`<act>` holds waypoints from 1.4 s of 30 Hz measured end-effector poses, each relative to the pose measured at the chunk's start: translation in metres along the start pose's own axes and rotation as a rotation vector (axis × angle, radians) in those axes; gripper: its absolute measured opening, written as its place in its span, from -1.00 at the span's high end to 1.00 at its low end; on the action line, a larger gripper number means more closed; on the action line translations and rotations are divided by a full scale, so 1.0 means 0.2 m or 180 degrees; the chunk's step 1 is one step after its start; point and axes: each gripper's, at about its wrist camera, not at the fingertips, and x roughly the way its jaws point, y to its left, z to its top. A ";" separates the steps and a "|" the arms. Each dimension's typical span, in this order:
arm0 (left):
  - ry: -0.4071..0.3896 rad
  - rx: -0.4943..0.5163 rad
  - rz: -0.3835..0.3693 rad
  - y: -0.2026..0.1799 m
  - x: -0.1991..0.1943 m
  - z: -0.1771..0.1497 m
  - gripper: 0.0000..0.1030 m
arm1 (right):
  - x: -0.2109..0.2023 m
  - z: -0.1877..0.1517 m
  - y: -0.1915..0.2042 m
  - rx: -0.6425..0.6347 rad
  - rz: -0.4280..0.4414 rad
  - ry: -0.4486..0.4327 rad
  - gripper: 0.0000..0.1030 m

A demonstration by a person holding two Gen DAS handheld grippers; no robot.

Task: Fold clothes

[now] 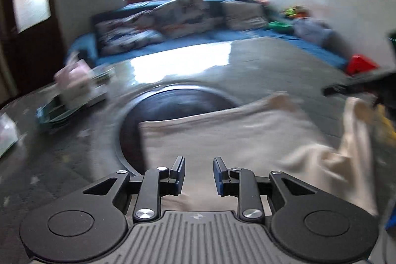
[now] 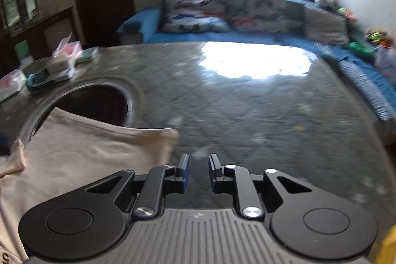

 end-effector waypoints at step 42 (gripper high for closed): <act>0.0140 -0.0187 0.0689 0.34 0.45 0.16 0.87 | 0.41 0.29 0.29 -0.0538 0.0421 0.0140 0.73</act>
